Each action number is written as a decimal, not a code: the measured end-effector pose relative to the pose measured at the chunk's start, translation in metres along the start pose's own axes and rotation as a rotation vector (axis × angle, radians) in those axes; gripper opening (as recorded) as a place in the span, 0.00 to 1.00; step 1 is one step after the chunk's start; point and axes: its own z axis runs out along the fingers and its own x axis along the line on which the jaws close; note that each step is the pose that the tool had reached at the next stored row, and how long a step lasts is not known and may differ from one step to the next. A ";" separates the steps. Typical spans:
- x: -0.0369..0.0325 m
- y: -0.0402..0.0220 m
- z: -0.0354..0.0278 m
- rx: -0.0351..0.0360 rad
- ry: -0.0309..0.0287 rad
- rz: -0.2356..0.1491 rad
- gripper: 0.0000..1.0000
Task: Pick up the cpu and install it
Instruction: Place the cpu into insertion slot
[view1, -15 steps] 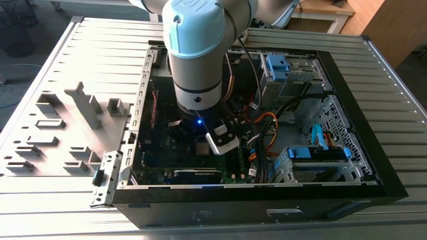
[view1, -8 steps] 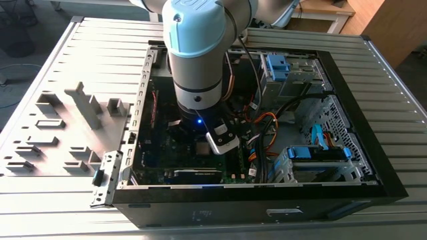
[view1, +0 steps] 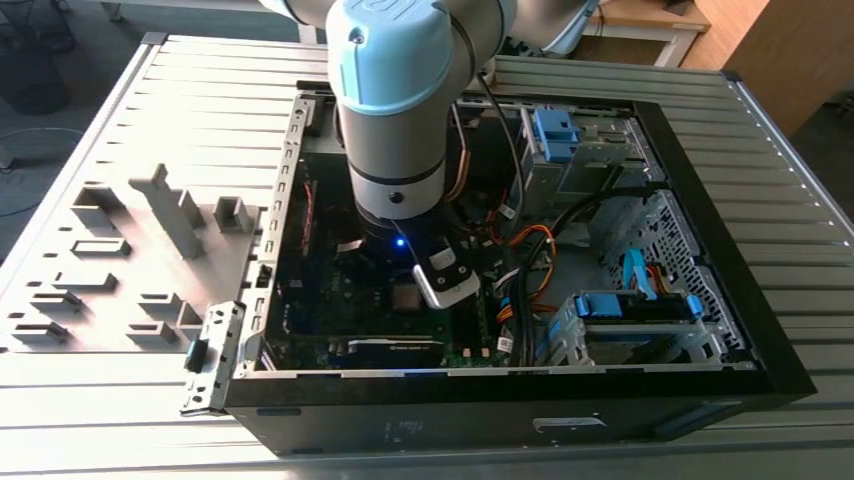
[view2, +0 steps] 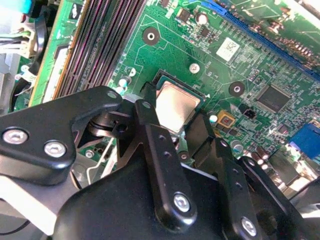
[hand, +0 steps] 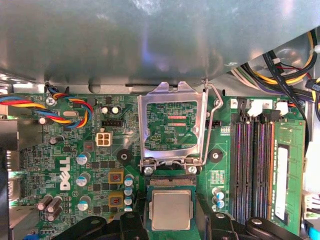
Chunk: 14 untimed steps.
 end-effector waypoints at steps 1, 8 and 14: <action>-0.0001 0.0003 0.0003 -0.0003 -0.0002 0.000 0.47; 0.0001 0.0009 0.0011 0.0001 0.0000 0.000 0.47; 0.0002 0.0009 0.0020 0.0000 0.0000 0.000 0.47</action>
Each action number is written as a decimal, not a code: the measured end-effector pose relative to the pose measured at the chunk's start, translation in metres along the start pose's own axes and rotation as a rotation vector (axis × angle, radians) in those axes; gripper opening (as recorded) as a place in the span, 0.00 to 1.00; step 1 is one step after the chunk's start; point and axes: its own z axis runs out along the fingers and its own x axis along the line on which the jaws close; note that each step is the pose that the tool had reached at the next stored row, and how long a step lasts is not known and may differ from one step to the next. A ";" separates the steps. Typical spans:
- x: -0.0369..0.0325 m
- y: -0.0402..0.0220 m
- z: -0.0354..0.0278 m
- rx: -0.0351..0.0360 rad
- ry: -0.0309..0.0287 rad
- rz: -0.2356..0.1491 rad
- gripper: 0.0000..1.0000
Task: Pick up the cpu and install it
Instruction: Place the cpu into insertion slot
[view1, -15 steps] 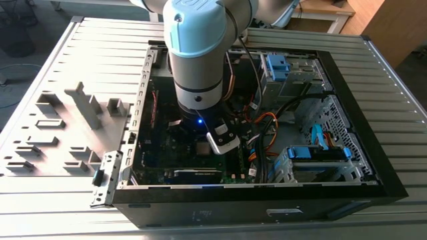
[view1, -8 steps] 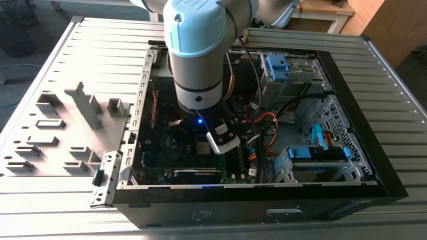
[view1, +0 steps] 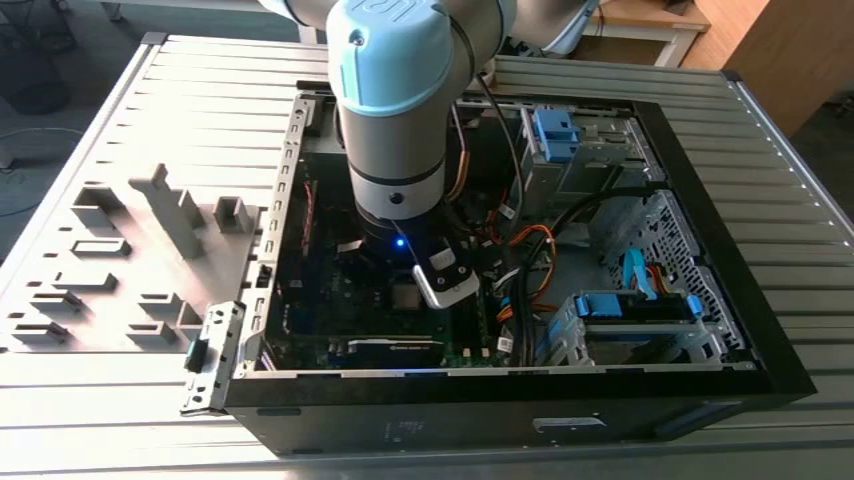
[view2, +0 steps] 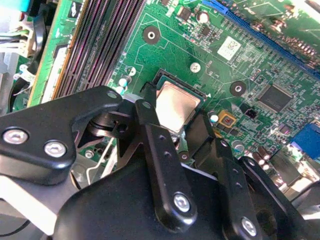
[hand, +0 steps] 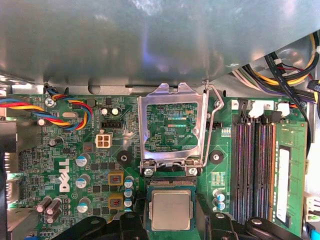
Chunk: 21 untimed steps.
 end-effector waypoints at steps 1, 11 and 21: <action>0.0000 0.0000 0.0000 0.0000 0.0000 0.000 0.47; -0.0010 0.0000 0.0001 0.0000 0.0002 0.000 0.47; -0.0016 0.0000 0.0002 -0.0001 0.0002 0.000 0.55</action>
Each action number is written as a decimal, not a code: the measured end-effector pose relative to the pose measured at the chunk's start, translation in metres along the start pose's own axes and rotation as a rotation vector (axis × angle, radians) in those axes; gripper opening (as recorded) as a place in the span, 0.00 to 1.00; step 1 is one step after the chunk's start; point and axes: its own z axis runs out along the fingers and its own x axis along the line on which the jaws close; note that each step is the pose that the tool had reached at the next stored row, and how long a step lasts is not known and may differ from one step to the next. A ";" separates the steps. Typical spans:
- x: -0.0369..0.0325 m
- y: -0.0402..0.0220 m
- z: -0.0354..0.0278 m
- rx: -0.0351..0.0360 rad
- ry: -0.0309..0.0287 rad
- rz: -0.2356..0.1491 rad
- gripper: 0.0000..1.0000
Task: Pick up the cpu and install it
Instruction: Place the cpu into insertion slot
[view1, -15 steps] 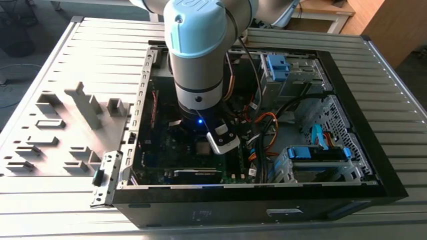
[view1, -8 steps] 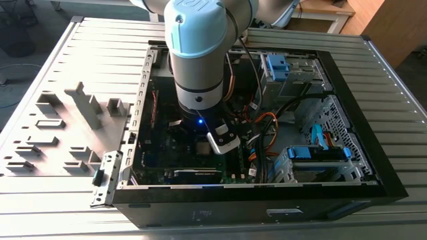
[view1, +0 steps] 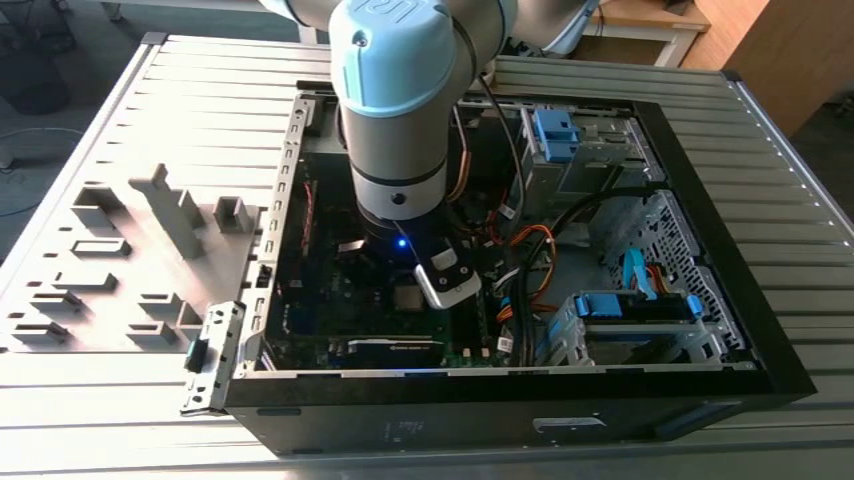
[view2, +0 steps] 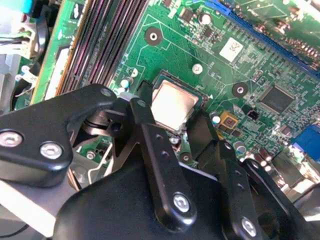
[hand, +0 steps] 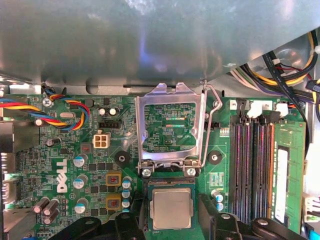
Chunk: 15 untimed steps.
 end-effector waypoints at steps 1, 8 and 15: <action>-0.0001 0.0000 0.0000 0.0000 0.0000 0.000 0.55; 0.0035 0.0000 -0.0001 0.0000 -0.0006 0.000 0.55; 0.0020 -0.0002 0.0001 -0.0001 0.0008 0.001 0.55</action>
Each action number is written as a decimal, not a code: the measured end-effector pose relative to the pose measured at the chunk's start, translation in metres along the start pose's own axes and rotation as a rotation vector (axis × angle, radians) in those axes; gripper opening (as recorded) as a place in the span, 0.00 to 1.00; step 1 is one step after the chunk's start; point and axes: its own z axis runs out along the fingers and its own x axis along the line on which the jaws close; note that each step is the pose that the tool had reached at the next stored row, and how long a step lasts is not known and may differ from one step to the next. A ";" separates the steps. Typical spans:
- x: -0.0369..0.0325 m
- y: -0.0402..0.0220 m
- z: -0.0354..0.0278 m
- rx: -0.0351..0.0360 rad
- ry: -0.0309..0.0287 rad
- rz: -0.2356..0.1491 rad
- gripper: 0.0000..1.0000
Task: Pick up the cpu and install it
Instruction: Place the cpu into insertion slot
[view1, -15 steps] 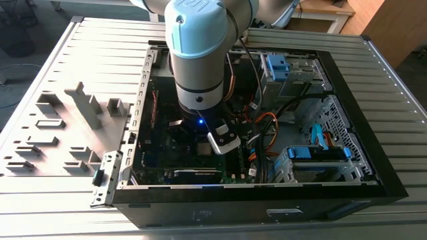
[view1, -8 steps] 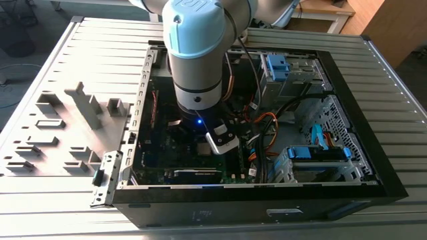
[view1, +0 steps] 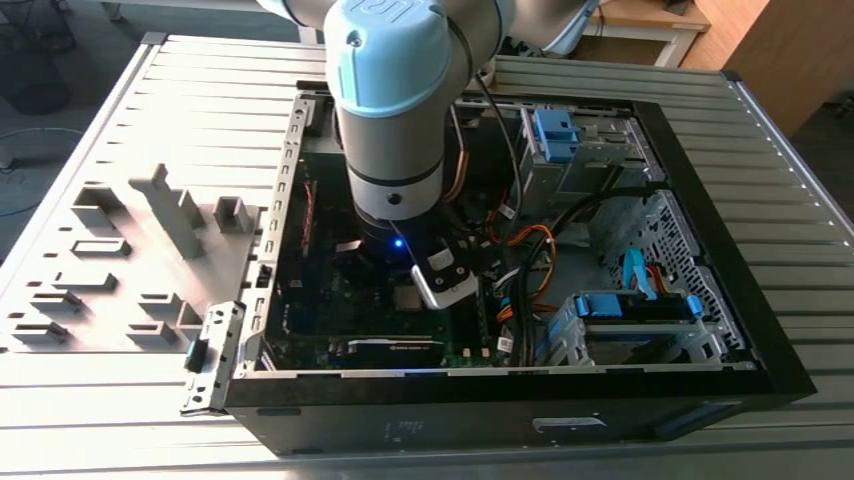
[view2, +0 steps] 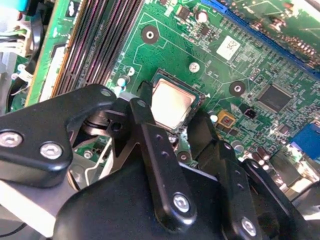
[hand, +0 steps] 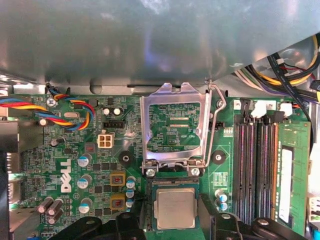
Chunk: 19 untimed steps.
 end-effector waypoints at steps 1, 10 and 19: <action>-0.0005 -0.0001 0.0000 0.0000 0.0011 0.000 0.55; -0.0027 -0.0009 -0.0023 -0.0003 0.0063 0.000 0.55; -0.0056 -0.0010 -0.0007 -0.0003 0.0102 0.000 0.55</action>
